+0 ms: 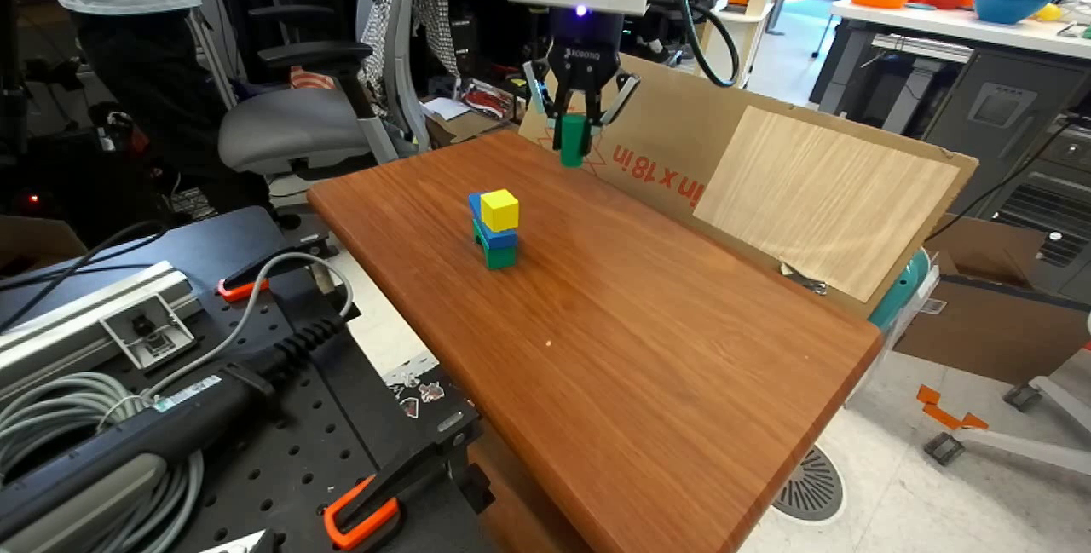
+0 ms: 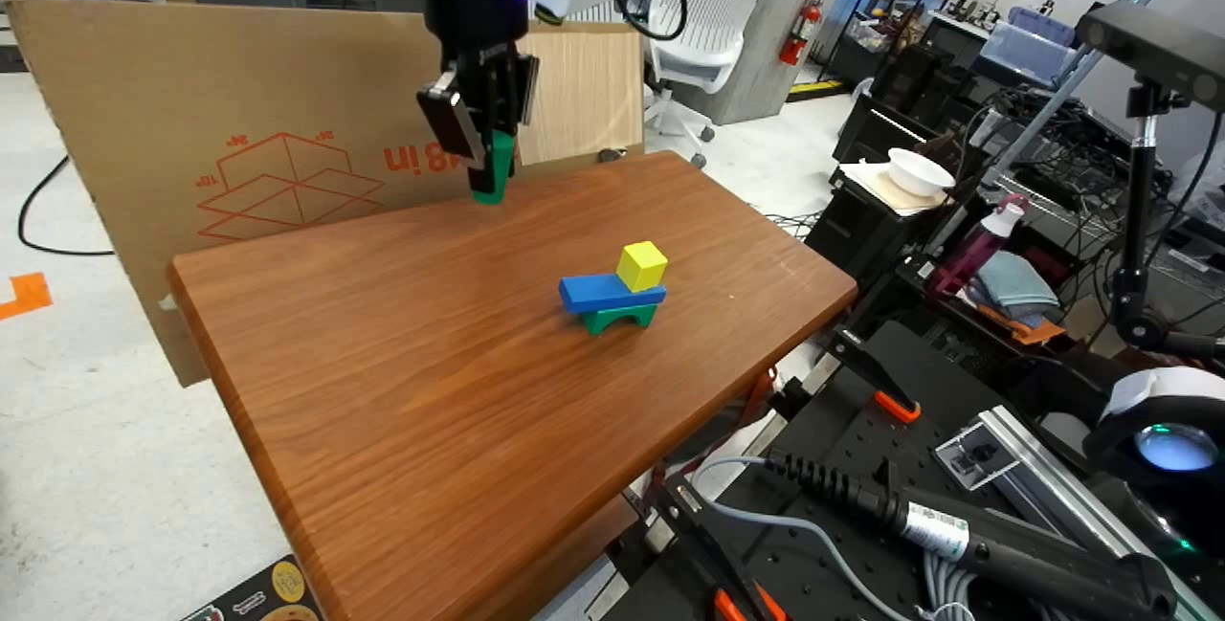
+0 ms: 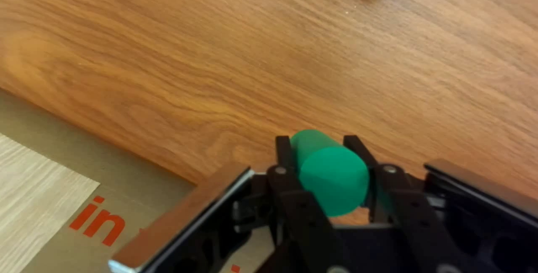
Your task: Move the green block to the right side of the desk
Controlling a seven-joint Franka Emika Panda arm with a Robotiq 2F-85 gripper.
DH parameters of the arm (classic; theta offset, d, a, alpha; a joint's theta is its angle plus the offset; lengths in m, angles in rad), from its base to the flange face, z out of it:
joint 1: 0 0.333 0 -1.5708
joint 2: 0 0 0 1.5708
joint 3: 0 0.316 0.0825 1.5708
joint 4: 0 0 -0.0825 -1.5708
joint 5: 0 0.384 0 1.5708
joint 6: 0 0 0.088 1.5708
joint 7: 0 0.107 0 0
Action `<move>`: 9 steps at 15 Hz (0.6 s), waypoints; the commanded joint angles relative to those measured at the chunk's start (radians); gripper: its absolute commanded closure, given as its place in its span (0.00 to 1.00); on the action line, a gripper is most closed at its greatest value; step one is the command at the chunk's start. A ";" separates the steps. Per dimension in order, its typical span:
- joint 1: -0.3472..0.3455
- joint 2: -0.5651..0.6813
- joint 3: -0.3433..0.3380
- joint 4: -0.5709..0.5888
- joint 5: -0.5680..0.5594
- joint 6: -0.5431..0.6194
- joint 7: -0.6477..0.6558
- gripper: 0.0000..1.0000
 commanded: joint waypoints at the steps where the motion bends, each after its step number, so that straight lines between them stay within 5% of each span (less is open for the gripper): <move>1: -0.035 -0.175 0.001 -0.165 0.010 -0.008 0.016 0.91; 9: -0.107 -0.414 -0.016 -0.396 0.029 -0.087 0.015 0.91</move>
